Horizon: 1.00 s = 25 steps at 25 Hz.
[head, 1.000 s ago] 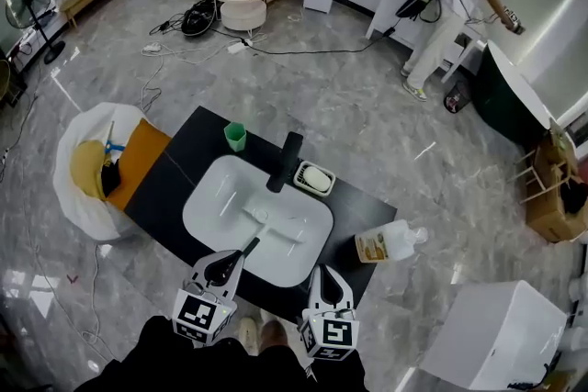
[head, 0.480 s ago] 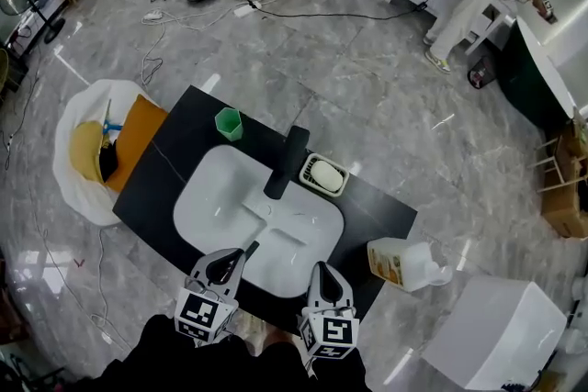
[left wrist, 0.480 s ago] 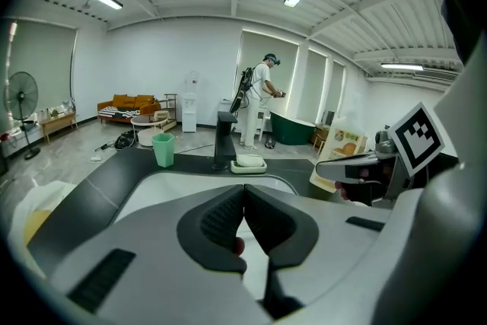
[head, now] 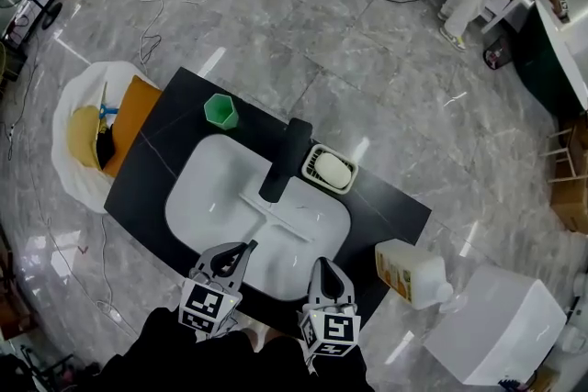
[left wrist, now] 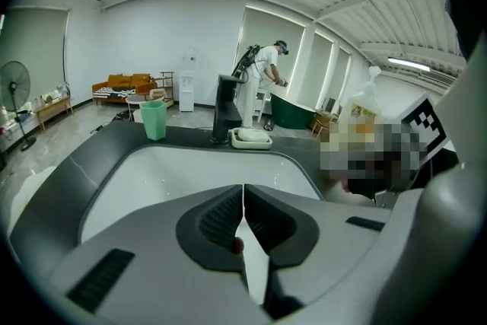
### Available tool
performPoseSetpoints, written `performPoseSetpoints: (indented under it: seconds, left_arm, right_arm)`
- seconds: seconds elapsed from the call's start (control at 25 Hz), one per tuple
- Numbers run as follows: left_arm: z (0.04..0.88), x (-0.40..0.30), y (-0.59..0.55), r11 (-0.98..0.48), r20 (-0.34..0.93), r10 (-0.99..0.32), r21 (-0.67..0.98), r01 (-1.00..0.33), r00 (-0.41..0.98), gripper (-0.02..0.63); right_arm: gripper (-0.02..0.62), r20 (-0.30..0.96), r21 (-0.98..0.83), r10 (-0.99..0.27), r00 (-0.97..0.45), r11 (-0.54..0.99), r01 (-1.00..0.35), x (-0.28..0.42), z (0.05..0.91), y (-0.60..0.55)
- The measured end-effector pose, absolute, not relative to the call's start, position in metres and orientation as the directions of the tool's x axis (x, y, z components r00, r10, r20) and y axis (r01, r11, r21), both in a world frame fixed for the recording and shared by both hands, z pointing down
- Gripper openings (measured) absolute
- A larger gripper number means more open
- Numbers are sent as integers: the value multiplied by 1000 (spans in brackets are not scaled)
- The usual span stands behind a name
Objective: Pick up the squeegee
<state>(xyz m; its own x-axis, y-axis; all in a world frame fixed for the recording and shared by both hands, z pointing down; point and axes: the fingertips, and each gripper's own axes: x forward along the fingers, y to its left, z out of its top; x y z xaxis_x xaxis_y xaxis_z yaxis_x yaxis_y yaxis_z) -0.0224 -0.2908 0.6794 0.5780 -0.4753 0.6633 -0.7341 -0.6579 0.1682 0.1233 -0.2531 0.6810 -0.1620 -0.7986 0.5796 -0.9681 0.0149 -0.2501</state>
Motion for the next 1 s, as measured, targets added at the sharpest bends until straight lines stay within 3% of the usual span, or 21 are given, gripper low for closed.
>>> performPoseSetpoints:
  seconds: [0.2, 0.24, 0.28, 0.52, 1.0]
  left_arm:
    - [715, -19, -290, -678, 743, -375, 187, -711, 554, 28]
    - [721, -17, -290, -684, 756, -354, 192, -703, 551, 59]
    - [726, -14, -290, -692, 769, -328, 200, -694, 549, 131]
    - [766, -1, -284, -702, 841, -207, 228, -675, 500, 226]
    - [822, -6, -284, -650, 910, -90, 254, -716, 404, 237]
  right_arm:
    - [17, 587, -250, -794, -159, 9, -968, 128, 684, -262]
    - [17, 589, -250, -793, -159, 9, -968, 129, 684, -264]
    - [17, 590, -249, -792, -158, 7, -968, 131, 684, -266]
    - [17, 600, -253, -784, -157, 0, -967, 142, 688, -274]
    - [17, 616, -265, -770, -164, -8, -964, 147, 703, -288]
